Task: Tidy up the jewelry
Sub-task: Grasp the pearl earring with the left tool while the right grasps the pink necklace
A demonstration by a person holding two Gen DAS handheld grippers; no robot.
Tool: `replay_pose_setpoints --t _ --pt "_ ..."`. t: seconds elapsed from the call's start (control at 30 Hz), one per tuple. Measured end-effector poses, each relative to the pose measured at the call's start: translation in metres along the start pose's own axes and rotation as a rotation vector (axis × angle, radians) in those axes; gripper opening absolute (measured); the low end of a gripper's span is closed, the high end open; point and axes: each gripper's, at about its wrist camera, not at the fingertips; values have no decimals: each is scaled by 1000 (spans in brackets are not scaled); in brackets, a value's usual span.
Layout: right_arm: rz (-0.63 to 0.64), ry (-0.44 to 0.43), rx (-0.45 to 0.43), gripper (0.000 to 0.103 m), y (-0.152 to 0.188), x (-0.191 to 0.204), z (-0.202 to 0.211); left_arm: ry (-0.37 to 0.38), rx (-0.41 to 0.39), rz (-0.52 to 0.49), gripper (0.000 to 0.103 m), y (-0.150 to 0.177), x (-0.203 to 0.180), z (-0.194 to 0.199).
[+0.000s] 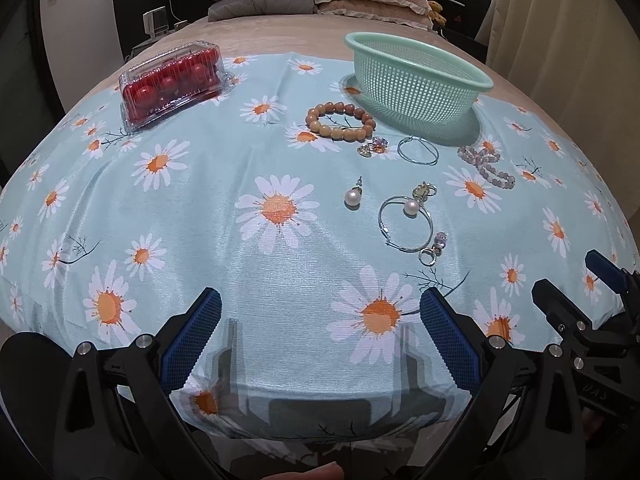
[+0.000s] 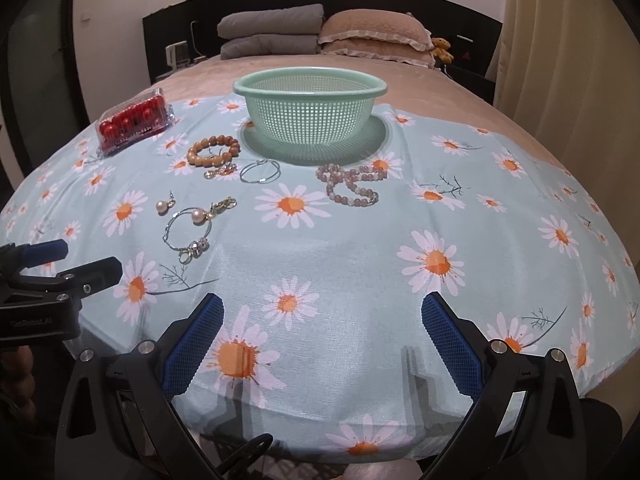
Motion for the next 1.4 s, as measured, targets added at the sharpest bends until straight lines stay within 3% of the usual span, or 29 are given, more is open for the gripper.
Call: replay_pose_setpoints --t 0.27,0.43,0.63,0.97,1.1,1.23,1.33,1.4 --pt "4 40 7 95 -11 -5 -19 -20 34 29 97 -14 9 -22" --pt "-18 41 22 95 -17 -13 -33 8 71 32 97 -24 11 -36" --pt "-25 34 28 95 -32 -22 -52 23 96 3 97 -35 9 -52" --pt "26 62 44 95 -67 -31 -100 -31 71 -80 99 -59 0 -74" --pt "0 24 52 95 -76 -38 -124 -60 29 -135 99 -60 -7 -81" --pt "-82 -54 66 97 -75 -51 -137 -53 -42 -112 99 -57 -5 -82" --pt "-74 -46 65 97 -75 -49 -139 -61 -130 -99 99 -49 -5 -81" --pt "-75 -47 59 97 -74 -49 -139 -59 -134 -97 99 -50 -5 -80"
Point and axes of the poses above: each gripper's, at about its wrist camera, not at the fingertips, and z roughly against the way its jaws point, x to its left, y to its underside, and after that the axes turned 10 degrees about z, right-handed
